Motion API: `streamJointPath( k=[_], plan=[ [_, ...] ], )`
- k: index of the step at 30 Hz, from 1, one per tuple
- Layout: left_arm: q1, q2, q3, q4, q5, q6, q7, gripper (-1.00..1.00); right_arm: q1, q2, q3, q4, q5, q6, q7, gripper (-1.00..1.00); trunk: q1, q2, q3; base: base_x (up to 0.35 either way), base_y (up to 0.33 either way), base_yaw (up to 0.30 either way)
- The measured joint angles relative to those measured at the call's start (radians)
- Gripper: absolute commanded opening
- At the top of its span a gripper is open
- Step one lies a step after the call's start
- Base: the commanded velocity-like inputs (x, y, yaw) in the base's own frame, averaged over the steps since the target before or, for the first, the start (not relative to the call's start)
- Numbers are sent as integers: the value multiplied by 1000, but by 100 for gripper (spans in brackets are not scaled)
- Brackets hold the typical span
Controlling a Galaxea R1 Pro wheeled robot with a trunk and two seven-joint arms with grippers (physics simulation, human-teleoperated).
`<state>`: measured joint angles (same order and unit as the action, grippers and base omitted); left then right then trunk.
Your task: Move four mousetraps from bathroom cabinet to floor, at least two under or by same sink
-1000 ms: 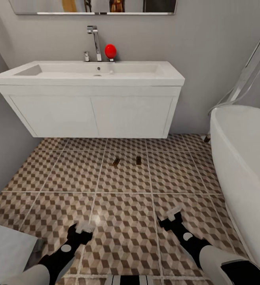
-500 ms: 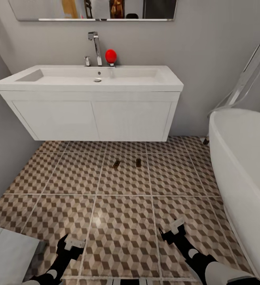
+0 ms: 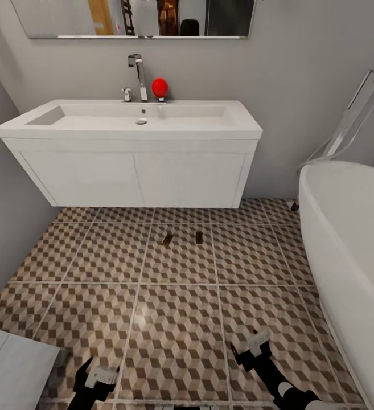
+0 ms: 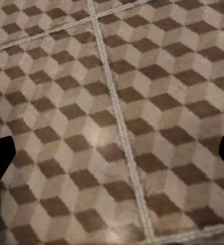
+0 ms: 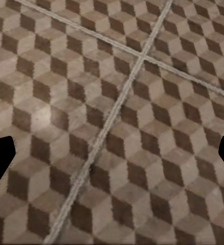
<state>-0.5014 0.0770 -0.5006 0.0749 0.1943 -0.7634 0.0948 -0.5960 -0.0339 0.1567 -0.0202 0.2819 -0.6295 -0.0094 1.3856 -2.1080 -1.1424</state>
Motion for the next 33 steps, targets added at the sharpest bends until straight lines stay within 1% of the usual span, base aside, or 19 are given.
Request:
streamJointPath(
  k=[6, 10, 12, 20, 25, 33],
  plan=[
    [34, 4, 0, 0, 0, -8, 0, 100, 32, -2, 0, 0, -1, -45, -1, 100, -23, 42, 19, 0, 0, 0],
    [50, 6, 1, 0, 0, -11, 0, 100, 44, -2, 0, 1, -9, -55, -2, 100, -38, 70, 31, 0, 0, 0],
    [56, 6, 1, 0, 0, -11, 0, 100, 47, -2, 0, 1, -19, -57, -2, 100, -46, 84, 38, 0, 0, 0],
    [74, 6, 1, 0, 1, -12, 1, 100, 70, -10, 3, 1, -94, -60, -1, 100, -77, 140, 63, 0, 0, 0],
    [77, 6, 1, 0, 2, -11, 1, 100, 76, -12, 5, 1, -114, -60, -1, 100, -96, 175, 79, 0, 0, 0],
    [79, 6, 1, 0, 2, -10, 2, 100, 81, -12, 6, 1, -122, -61, -2, 100, -127, 231, 112, 0, 0, 0]
  ],
)
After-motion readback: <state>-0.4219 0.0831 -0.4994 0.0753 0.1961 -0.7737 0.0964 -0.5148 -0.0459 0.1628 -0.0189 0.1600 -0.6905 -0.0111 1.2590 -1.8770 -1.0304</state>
